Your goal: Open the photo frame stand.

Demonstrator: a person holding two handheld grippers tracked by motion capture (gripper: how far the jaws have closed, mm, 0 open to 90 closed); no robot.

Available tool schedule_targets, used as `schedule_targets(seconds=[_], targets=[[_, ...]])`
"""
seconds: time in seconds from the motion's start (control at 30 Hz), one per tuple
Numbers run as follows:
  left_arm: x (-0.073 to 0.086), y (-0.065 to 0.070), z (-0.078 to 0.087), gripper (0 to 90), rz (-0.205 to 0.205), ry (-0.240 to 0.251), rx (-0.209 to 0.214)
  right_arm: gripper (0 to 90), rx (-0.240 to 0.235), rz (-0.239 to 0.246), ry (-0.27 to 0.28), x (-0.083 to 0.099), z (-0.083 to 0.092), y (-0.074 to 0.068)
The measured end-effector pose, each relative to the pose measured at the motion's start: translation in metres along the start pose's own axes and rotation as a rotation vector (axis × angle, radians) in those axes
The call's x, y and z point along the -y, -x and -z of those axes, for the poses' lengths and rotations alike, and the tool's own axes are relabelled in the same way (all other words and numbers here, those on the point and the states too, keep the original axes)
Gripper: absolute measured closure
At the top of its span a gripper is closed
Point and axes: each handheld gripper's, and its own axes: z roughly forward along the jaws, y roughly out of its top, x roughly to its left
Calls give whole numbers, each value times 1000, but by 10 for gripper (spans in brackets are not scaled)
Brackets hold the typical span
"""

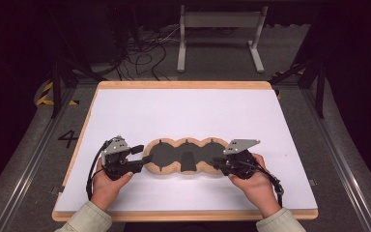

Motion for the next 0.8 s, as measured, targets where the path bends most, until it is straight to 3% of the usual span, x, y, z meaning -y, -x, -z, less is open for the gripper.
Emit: schedule_targets(seconds=[0.17, 0.47, 0.8], targets=[[0, -5, -2, 439, 12, 11, -24, 841, -15, 23, 28, -1, -2, -9], [0, -11, -7, 391, 13, 34, -57, 900, -58, 41, -24, 6, -21, -17], [0, -19, -13, 360, 63, 26, -49, 900, -80, 44, -74, 12, -43, -25]])
